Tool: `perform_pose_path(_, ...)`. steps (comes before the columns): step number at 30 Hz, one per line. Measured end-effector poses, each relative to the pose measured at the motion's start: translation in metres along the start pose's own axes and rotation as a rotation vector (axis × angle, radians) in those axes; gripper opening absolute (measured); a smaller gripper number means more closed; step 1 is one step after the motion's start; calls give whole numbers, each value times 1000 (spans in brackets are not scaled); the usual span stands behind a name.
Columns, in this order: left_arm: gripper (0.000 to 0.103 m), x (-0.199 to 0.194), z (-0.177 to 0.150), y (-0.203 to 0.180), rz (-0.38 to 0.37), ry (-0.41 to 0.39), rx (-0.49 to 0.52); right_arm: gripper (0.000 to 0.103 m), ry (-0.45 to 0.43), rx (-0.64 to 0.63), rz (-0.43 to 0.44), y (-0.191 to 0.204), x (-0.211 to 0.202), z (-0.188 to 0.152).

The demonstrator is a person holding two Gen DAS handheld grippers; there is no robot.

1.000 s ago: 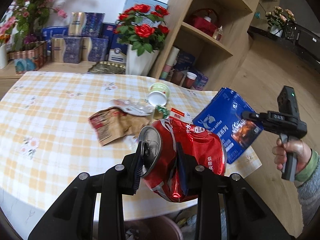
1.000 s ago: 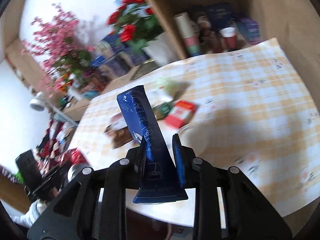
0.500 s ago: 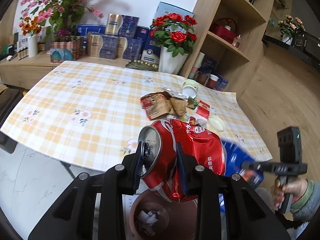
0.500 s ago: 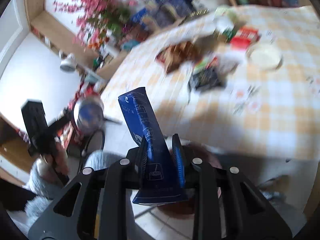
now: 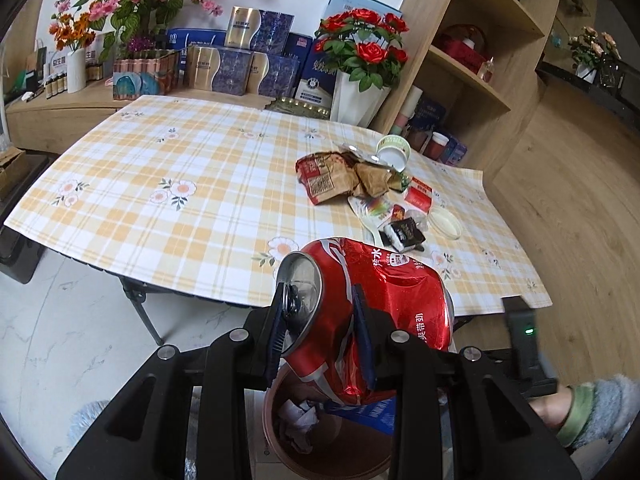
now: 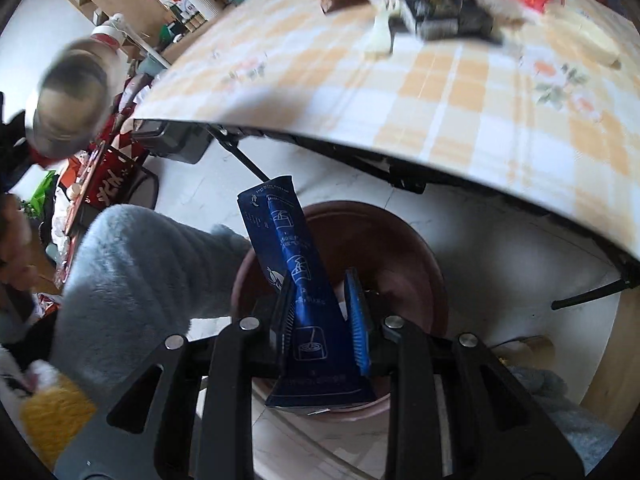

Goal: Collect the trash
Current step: 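Carry the soda can and coffee box to the brown bin and release the box, then lower the red soda can into the bin and open the left gripper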

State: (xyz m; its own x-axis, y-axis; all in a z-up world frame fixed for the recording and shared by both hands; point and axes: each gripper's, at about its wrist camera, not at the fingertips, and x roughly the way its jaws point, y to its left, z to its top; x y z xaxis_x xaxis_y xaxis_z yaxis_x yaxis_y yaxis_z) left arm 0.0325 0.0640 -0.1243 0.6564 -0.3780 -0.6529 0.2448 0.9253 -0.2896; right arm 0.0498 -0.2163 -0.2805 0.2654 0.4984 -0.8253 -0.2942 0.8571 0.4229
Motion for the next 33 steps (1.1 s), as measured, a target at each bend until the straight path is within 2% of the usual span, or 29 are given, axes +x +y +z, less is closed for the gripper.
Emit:
perform_pose_path(3,30,5,-4,0,-2,17,-3,27,1,36,-16,-8,17,-5)
perform_pose_path(8,30,12,-12,0,-4,43,-4,28,58,54,-75,-16,47,-13)
perform_pose_path(13,31,19,-19,0,9,54,-13,32,56,78,-134,-26,46,-18)
perform_pose_path(14,31,20,-20,0,8,58,-15,36,51,84,-135,-27,48,-18)
perform_pose_path(17,31,26,-25,-3,4,76,-13,67,11,105,-143,-30,36,-19)
perform_pose_path(19,31,29,-27,-6,9,81,2,78,-23,107,-129,-29,25,-19)
perform_pose_path(20,31,30,-28,-7,10,83,8,91,-34,116,-130,-29,21,-19)
perform_pose_path(21,31,32,-29,-8,9,86,11,94,-50,128,-132,-31,16,-20)
perform_pose_path(26,31,40,-37,-13,18,109,46,97,-149,182,-137,-35,-17,-24)
perform_pose_path(33,31,52,-52,-28,8,137,148,97,-311,158,-212,-26,-61,-32)
